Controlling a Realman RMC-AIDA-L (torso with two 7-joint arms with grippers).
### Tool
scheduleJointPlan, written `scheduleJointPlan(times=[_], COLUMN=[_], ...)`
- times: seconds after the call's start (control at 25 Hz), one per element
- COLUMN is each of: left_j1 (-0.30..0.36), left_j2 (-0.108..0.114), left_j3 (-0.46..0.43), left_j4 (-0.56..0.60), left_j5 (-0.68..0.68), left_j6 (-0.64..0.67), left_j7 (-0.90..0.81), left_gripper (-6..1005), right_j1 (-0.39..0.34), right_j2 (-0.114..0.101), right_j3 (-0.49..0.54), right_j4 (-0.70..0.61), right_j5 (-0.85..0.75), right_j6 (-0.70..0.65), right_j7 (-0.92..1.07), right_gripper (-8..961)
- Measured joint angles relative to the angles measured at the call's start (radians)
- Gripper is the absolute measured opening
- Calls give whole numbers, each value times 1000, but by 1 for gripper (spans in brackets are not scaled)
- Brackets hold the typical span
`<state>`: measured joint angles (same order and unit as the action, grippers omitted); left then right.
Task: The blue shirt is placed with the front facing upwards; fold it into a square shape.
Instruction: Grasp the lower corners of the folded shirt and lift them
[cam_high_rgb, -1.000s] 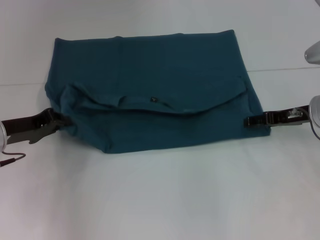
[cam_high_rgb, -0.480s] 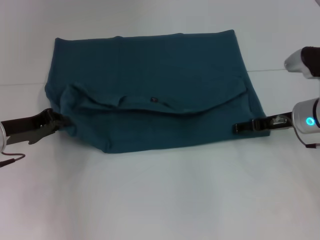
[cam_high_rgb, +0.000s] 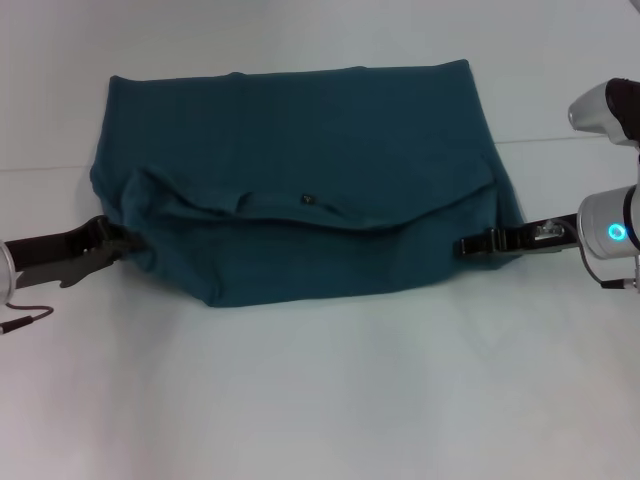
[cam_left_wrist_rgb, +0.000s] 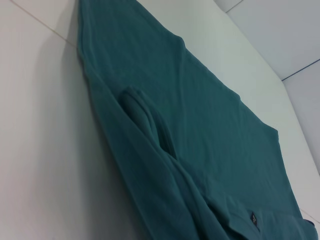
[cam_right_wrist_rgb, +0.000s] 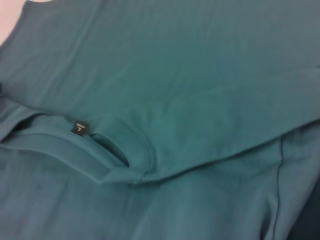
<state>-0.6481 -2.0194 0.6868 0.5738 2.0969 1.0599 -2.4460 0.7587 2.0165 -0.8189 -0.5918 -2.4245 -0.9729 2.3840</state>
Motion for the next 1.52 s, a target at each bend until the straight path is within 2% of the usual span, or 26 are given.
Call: scheduleJointPlan(times=[0.12, 0.2, 0.44, 0.72, 0.88, 0.96, 1.0, 1.04, 1.24, 1.52], left_j1=[0, -1, 1, 7, 18, 30, 49, 49, 114, 194], left_j2=[-1, -1, -1, 4, 13, 24, 34, 34, 32, 39], left_j3=[0, 0, -1, 3, 19, 47, 68, 68, 70, 60], left_j4=[0, -2, -2, -3, 2, 17, 52, 52, 176, 248], left_j5=[0, -3, -8, -7, 1, 3, 14, 14, 82, 147], left_j6=[0, 0, 0, 8, 53, 112, 196, 196, 412, 677], left_j7=[2, 7, 10, 10, 11, 12, 12, 12, 6, 11], left_gripper=[45, 45, 45, 45, 46, 46, 46, 46, 45, 46], right_j1=[2, 2, -5, -8, -23, -36, -45, -56, -103, -150], right_j2=[-5, -7, -10, -23, -29, -31, -32, -33, -28, -29], right_j3=[1, -2, 0, 2, 0, -1, -2, -3, -6, -5], right_j4=[-1, -2, -3, -12, -64, -105, -127, -156, -265, -292], right_j5=[3, 3, 2, 0, -2, -2, -4, -9, -76, -110], right_j6=[-17, -20, -22, -50, -127, -196, -238, -283, -487, -722], right_j7=[0, 0, 0, 5, 12, 19, 26, 35, 72, 61], right_gripper=[693, 478, 235, 127, 66, 66, 66, 66, 65, 65])
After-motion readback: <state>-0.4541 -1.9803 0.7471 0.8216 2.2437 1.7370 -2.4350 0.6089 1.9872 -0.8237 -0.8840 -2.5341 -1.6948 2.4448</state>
